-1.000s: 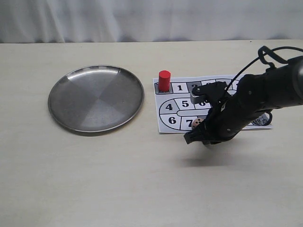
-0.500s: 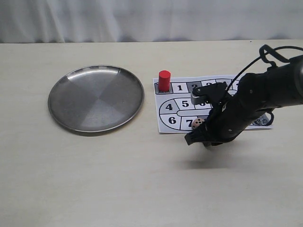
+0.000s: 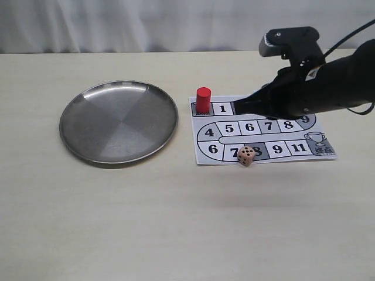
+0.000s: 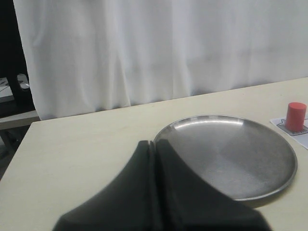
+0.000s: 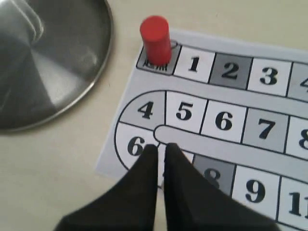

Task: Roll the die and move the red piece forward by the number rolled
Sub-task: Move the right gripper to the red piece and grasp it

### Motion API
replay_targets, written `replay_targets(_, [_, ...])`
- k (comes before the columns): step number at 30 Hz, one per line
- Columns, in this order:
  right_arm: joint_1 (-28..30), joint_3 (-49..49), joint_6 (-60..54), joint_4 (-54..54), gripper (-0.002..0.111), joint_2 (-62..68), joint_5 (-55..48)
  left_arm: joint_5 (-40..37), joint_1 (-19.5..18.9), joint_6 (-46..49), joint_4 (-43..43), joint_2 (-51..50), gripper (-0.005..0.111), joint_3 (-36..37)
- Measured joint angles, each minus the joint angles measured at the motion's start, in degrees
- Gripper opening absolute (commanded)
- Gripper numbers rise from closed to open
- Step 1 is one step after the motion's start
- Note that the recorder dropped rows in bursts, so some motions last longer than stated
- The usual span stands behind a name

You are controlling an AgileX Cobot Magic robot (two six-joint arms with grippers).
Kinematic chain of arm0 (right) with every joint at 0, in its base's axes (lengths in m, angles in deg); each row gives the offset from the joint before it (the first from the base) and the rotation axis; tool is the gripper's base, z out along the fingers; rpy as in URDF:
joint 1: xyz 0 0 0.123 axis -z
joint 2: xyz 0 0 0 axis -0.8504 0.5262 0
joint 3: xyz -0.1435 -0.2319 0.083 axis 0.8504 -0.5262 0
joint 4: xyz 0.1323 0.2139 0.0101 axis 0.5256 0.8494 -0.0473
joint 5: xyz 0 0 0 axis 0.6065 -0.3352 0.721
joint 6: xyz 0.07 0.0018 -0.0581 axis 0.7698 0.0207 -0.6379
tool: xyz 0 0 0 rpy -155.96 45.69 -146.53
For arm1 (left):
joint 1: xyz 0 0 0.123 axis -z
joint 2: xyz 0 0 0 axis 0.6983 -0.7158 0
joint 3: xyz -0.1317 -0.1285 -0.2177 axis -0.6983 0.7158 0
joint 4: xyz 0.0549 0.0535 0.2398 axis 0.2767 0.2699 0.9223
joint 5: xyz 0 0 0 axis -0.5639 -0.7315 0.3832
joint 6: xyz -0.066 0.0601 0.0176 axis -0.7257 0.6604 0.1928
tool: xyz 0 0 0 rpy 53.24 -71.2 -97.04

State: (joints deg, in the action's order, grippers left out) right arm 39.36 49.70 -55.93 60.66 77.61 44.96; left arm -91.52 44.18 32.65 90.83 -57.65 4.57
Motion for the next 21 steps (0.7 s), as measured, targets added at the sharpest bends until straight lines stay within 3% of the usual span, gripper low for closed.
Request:
replay_targets(15, [0.0,7.9,-1.8,0.1,0.005,7.0,0.4,0.0,0.0,0.0,0.0,0.0,0.000,0.0])
replay_targets(18, [0.0,11.3,-2.6,0.1,0.016,10.7,-0.7,0.0,0.0,0.0,0.0,0.0,0.000,0.0])
replay_targets(21, [0.0,14.6,-2.7,0.1,0.035,14.0,-1.1,0.0,0.0,0.0,0.0,0.0,0.000,0.0])
